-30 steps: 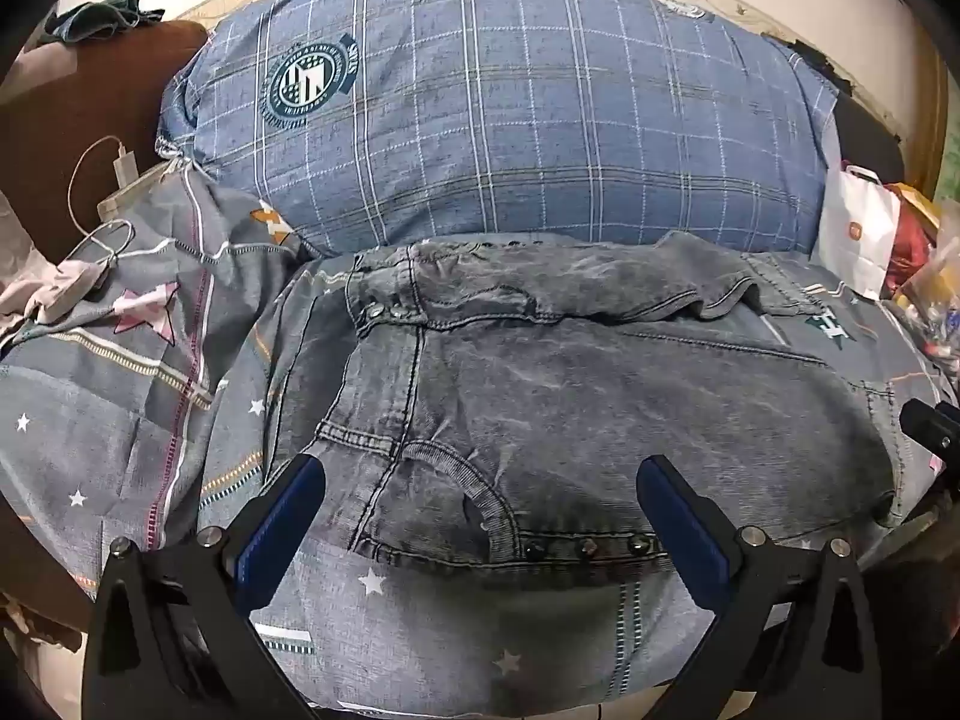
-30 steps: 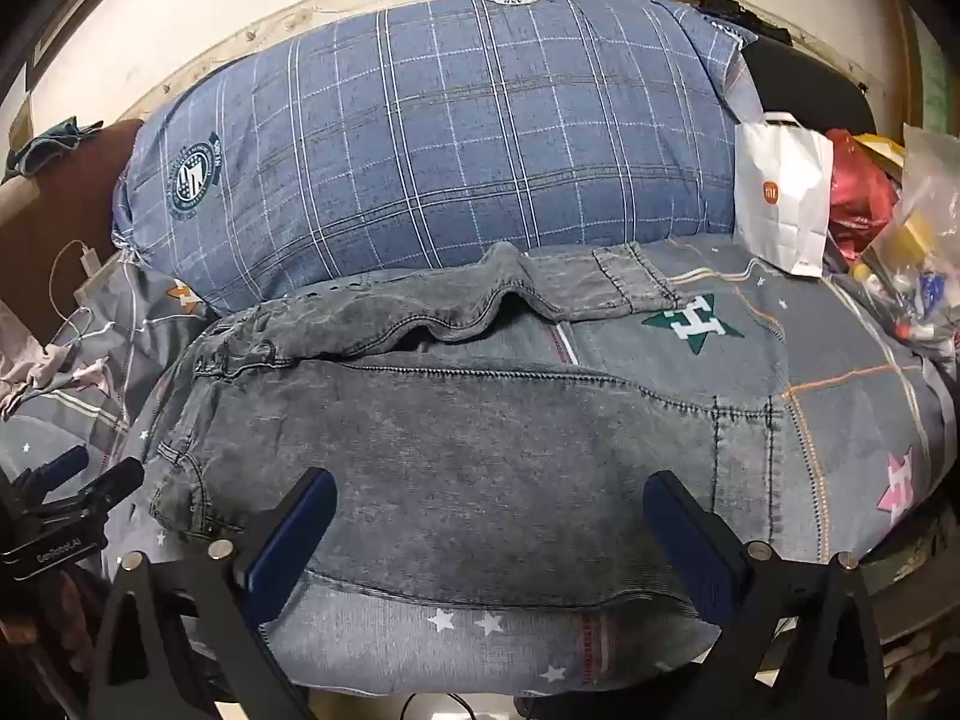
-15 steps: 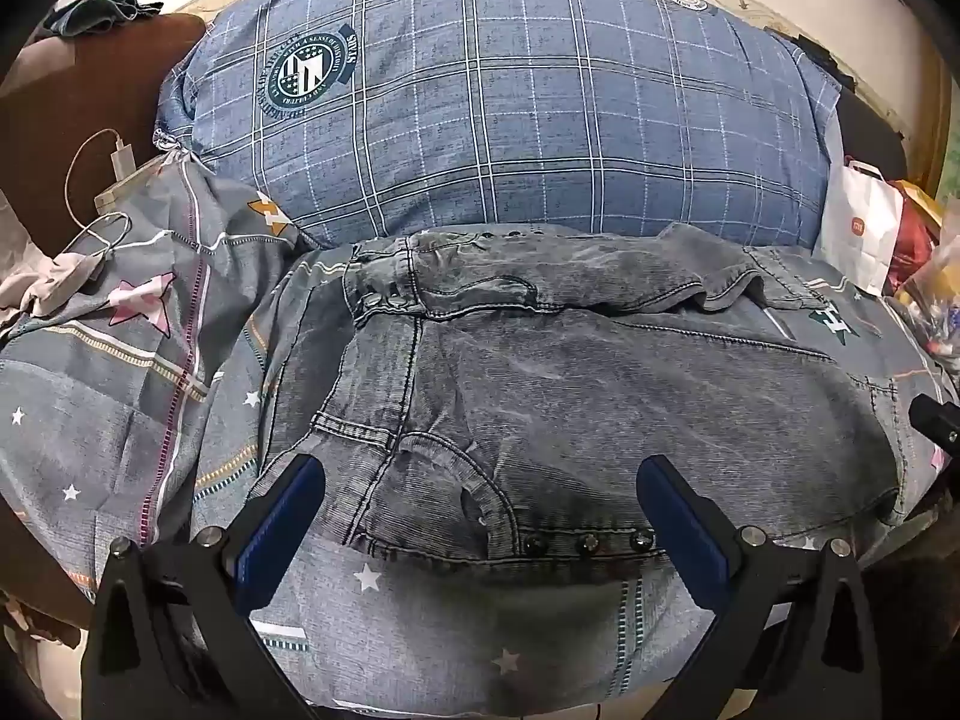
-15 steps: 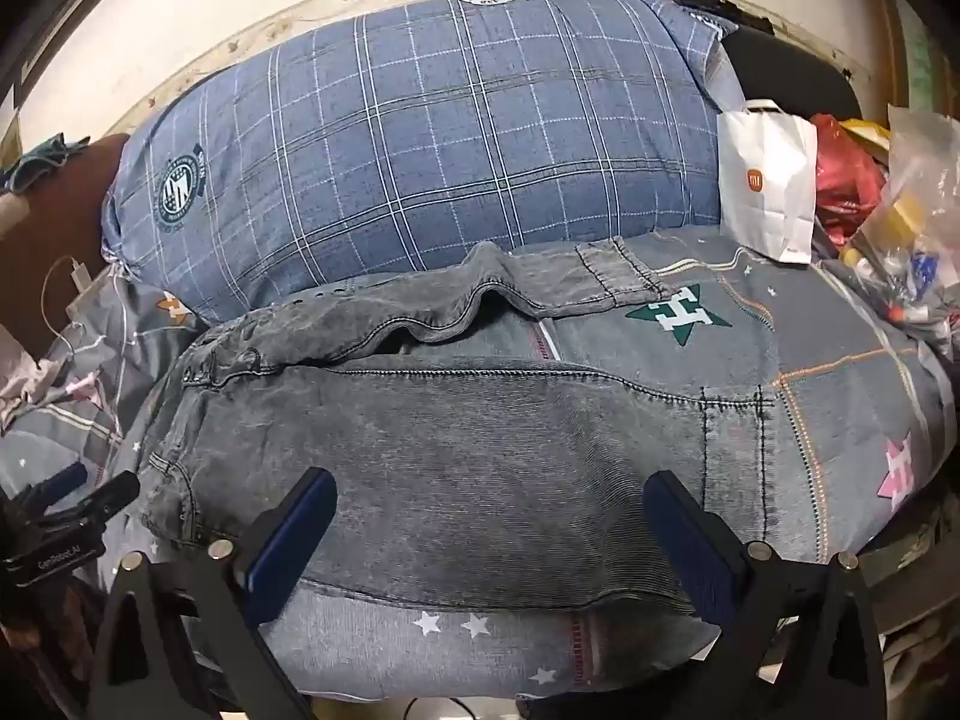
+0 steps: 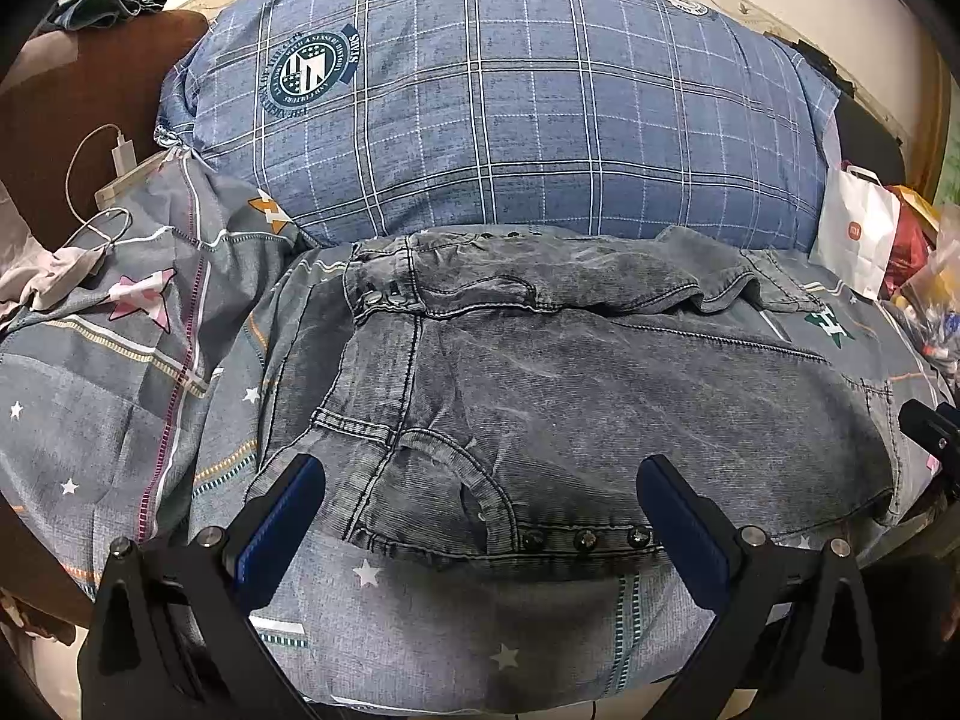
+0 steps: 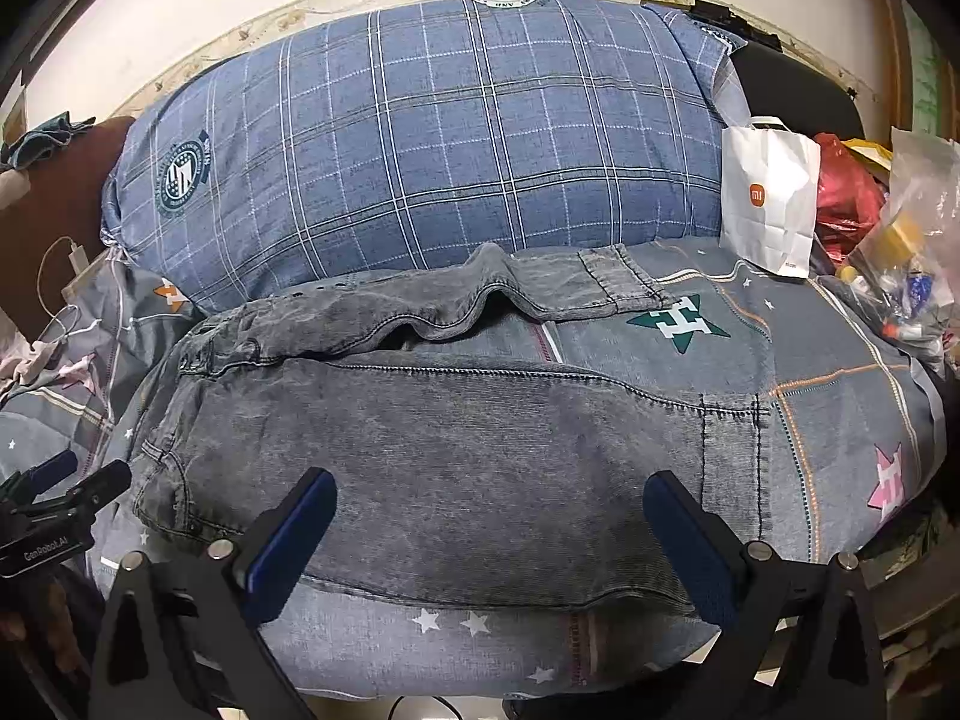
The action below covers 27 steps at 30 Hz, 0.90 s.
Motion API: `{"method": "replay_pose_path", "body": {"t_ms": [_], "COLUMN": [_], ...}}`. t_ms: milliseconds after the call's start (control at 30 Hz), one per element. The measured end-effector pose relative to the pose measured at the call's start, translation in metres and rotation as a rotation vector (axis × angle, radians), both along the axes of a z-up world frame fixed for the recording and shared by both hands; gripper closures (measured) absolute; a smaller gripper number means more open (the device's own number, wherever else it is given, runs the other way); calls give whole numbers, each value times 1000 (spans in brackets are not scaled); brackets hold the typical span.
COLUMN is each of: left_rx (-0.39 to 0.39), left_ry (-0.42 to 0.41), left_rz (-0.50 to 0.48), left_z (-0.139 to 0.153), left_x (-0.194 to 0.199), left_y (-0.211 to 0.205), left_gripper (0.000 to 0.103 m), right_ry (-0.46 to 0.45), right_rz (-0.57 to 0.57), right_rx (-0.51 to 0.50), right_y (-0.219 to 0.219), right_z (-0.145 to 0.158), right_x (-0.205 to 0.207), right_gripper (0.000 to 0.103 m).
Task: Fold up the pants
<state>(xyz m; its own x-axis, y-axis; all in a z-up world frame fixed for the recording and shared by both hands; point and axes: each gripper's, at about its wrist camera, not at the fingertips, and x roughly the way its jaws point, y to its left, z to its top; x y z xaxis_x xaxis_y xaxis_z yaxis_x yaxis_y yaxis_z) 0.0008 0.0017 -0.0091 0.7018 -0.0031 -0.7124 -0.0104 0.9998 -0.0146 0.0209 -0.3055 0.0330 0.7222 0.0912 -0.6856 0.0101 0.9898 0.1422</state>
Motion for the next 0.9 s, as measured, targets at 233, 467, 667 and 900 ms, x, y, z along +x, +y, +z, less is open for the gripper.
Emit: {"method": "replay_pose_path", "body": {"t_ms": [233,467,667,900], "left_rx": [-1,0,-3,-3], "left_ry": [1,1,4,6], "left_rz": [-4,-3,-2,-1], "left_z": [0,1,1,1], "left_x": [0,-1,-1,-1], "left_y": [-2,-2,-1,0], "left_gripper": [0,0,0,0], "right_ry": [2,3,3,9], "right_rz": [0,5,4,4], "right_rx": [-1,-3,-3,2], "right_y": [1,1,0,-1], "right_z": [0,0,1,0], "right_x": [0,0,1,2], "right_gripper": [0,0,0,0]}}
